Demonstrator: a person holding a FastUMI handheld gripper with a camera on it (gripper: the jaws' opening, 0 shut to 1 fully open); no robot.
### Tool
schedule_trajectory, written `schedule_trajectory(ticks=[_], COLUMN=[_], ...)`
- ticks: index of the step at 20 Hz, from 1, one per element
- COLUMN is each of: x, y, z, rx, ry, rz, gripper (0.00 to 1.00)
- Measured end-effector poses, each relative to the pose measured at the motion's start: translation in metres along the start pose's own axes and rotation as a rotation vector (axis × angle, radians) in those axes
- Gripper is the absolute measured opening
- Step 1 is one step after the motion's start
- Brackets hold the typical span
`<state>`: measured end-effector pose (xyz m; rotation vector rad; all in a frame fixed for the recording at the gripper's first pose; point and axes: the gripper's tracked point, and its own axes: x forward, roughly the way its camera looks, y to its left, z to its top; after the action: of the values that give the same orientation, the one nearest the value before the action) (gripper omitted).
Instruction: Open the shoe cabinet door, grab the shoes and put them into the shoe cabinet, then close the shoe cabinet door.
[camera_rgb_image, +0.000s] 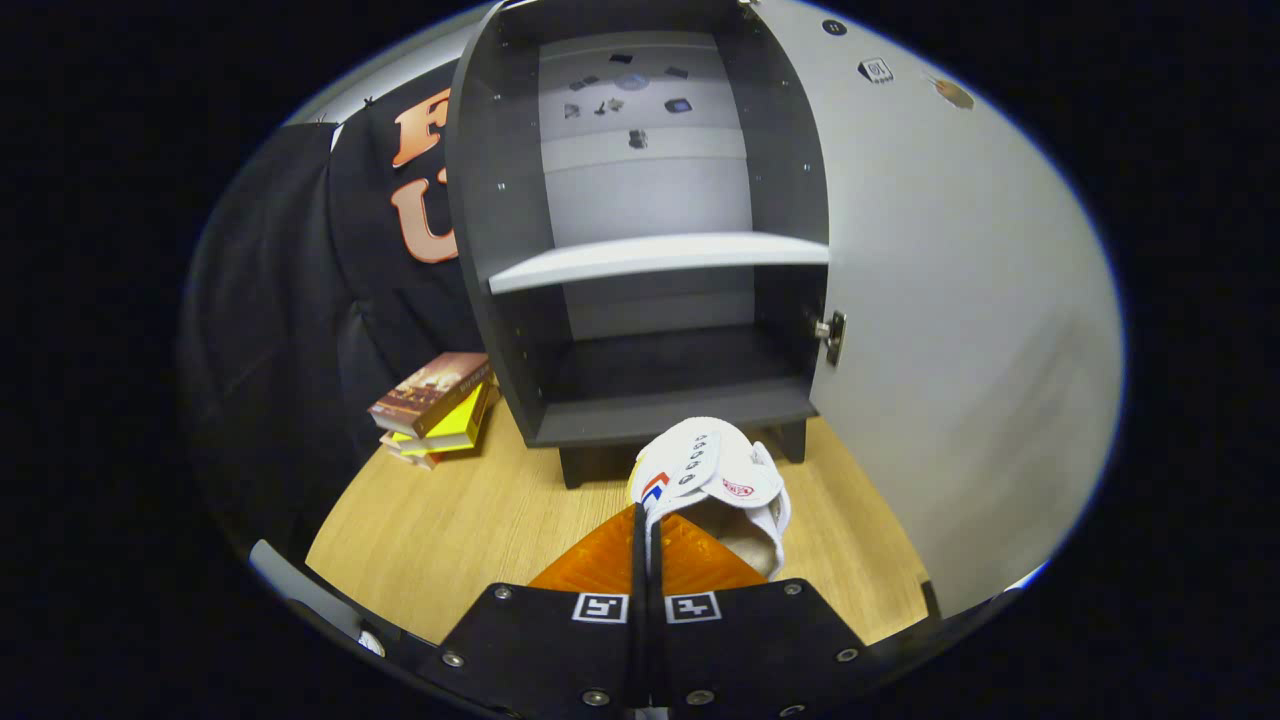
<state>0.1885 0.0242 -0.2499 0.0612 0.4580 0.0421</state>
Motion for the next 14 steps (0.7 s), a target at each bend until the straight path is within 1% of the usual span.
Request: schedule_trajectory(ticks=[3, 6, 8, 11, 14], x=[-0.011, -0.004, 0.013, 0.051, 0.096], y=[-0.001, 0.001, 0.002, 0.006, 0.012], z=[0.066, 0.131, 0.166, 0.21, 0.238], rx=[-0.007, -0.022, -0.038, -0.05, -0.07], ry=[-0.107, -0.202, -0.234, -0.252, -0.247], rz=[-0.005, 0.005, 0.015, 0.033, 0.037], gripper=[0.0, 0.0, 0.0, 0.0, 0.0])
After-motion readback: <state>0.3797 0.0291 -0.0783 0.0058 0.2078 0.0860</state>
